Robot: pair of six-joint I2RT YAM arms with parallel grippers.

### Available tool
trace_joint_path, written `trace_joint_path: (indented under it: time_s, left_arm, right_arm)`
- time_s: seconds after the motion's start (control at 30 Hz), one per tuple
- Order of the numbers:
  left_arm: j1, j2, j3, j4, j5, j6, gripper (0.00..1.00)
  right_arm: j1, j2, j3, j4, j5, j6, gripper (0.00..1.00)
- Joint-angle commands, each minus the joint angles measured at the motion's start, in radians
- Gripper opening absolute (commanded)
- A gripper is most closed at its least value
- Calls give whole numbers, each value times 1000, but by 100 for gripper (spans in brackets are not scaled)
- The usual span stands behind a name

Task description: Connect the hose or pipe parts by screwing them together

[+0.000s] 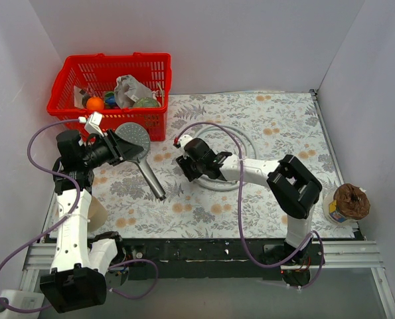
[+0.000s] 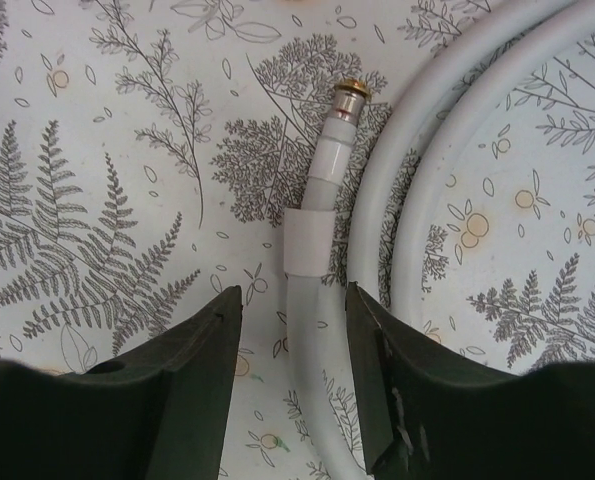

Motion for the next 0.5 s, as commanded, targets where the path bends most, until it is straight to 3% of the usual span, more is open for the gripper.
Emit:
trace_joint_path:
  time_s: [0.0, 0.47]
  left_arm:
    - [1, -9, 32, 25, 18, -2, 0]
    - [4, 2, 41, 27, 15, 0, 0]
  right_arm:
    - [1, 32, 56, 74, -28, -15, 53]
    - [1, 141, 139, 78, -27, -17, 49]
